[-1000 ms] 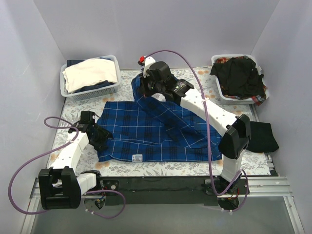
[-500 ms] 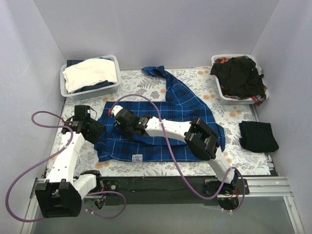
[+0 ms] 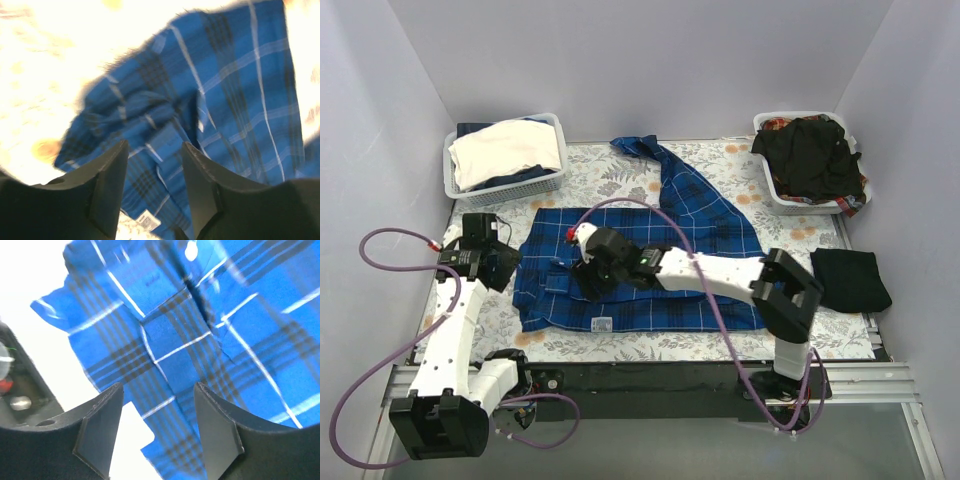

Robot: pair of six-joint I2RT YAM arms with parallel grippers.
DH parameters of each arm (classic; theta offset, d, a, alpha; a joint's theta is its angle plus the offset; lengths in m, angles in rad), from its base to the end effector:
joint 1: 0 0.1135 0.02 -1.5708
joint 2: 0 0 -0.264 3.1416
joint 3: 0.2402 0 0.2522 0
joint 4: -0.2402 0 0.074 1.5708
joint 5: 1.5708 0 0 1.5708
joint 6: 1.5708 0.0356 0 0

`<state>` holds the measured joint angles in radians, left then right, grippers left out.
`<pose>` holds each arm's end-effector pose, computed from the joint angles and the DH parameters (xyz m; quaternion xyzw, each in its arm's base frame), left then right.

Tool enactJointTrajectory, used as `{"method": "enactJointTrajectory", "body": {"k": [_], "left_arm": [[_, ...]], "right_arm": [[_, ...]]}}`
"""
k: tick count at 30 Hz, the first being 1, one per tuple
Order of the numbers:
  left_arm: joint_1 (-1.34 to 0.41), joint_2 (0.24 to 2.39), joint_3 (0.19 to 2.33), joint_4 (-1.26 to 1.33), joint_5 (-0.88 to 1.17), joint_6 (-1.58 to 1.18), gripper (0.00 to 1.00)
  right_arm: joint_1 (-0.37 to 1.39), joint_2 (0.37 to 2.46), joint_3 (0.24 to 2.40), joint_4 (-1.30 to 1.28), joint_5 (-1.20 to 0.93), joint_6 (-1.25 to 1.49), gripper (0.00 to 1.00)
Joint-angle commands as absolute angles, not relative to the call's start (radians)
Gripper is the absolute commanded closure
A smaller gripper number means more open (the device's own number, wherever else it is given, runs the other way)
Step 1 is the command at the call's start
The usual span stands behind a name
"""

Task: Fold and stack the long sleeve shirts
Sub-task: Fold the shirt

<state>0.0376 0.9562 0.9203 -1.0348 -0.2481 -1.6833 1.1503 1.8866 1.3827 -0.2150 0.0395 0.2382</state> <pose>0.1663 0.0150 0.2851 -0.7489 0.6038 -0.0985 0.2549 0.1760 0.3901 0.2265 -0.3936 0.8210 0.2505 0.3290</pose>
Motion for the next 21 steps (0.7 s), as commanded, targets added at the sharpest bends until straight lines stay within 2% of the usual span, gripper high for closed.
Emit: {"method": "enactJointTrajectory", "body": {"k": [1,7,10,21], "left_arm": [[0.04,0.98,0.879,-0.798,0.041,-1.491,0.56],[0.015,1.063,0.865,-0.701,0.25,-1.388,0.54],[-0.017,1.116,0.819,-0.652,0.337,-1.378,0.53],[-0.195,1.333,0.701,-0.565,0.21,-1.509,0.53]], "right_arm": [[1.036,1.68,1.283,-0.141,0.018,0.343,0.34],[0.807,1.5,1.066,-0.284,0.061,0.442,0.38],[0.763,1.454,1.01,-0.403,0.144,0.449,0.41],[0.673,1.457,0.809,-0.433,0.198,0.6,0.53]]}}
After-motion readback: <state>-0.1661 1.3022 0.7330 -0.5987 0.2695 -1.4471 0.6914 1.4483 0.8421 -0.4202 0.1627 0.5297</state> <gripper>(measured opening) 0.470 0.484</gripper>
